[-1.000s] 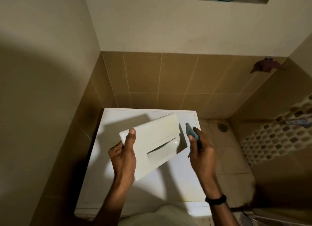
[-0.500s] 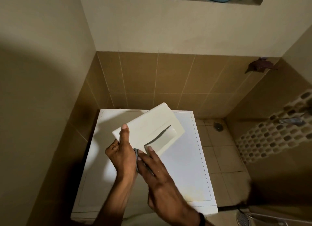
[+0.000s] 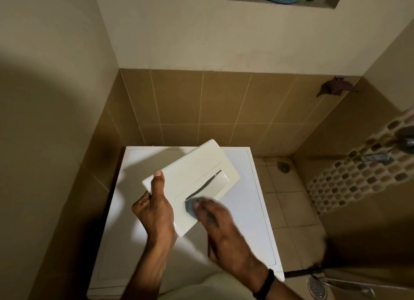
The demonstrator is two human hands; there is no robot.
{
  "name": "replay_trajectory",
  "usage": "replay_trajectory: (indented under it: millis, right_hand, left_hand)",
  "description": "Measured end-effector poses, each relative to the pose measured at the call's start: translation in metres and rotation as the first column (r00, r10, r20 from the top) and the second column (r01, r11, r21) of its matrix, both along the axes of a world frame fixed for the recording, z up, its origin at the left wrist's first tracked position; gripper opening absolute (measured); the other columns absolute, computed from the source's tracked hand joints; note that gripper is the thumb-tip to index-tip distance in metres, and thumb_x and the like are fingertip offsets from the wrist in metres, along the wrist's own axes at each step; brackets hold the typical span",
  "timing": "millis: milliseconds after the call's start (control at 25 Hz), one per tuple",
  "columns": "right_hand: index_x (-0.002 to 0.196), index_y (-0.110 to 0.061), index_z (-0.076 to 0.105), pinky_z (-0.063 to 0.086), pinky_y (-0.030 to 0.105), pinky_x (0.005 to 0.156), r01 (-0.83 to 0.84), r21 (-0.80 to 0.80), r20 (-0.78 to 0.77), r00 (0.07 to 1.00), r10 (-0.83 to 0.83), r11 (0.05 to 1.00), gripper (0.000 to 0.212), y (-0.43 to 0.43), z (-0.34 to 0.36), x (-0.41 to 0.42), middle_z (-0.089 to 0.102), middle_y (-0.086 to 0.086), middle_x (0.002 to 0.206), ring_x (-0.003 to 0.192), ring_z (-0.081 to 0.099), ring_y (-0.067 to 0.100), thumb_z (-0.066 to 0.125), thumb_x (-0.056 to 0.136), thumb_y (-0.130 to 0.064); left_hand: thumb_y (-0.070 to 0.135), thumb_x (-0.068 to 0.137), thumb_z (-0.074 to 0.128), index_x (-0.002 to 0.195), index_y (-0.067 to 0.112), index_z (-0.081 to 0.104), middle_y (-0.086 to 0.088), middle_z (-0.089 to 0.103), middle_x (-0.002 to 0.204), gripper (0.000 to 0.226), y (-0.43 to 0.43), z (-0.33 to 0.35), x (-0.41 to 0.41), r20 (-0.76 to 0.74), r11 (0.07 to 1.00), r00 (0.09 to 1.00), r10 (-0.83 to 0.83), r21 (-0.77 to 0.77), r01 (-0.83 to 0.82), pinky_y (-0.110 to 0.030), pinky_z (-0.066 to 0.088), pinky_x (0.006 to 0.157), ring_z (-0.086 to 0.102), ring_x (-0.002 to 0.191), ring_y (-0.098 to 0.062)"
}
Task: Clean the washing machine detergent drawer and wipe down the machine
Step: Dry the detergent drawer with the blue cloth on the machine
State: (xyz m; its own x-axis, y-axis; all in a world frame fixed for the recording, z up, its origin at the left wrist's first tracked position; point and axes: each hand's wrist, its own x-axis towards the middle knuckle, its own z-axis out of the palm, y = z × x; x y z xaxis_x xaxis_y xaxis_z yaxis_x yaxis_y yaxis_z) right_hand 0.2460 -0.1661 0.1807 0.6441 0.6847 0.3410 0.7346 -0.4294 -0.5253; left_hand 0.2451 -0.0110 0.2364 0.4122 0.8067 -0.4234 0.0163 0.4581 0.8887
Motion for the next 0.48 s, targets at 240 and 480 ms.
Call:
replay_trajectory:
  millis: [240,480]
  right_hand:
    - [0.15,-0.009,0.039,0.032,0.033,0.118,0.263,0.016,-0.225,0.941,-0.253,0.965,0.066,0.021,0.009,-0.001,0.034,-0.009,0.152,0.144,0.027,0.006,0.048,0.085,0.005]
    - [0.157,-0.01,0.025,0.038,0.043,0.115,0.17,-0.124,-0.048,0.983,-0.177,0.978,0.099,-0.023,-0.013,0.041,0.028,0.011,0.16,0.15,0.025,0.027,0.044,0.066,0.023]
  left_hand:
    - [0.035,0.092,0.078,0.089,-0.009,0.073,0.003,0.076,0.067,0.044,-0.005,-0.003,0.0,-0.004,0.999,1.0,0.007,0.037,-0.007,-0.032,0.055,0.068,0.073,0.068,-0.018]
    - [0.036,0.091,0.078,0.081,0.008,0.078,0.001,0.08,0.079,0.03,-0.002,-0.005,-0.004,-0.004,1.0,1.0,-0.007,0.003,0.007,-0.042,0.061,0.076,0.078,0.081,-0.024]
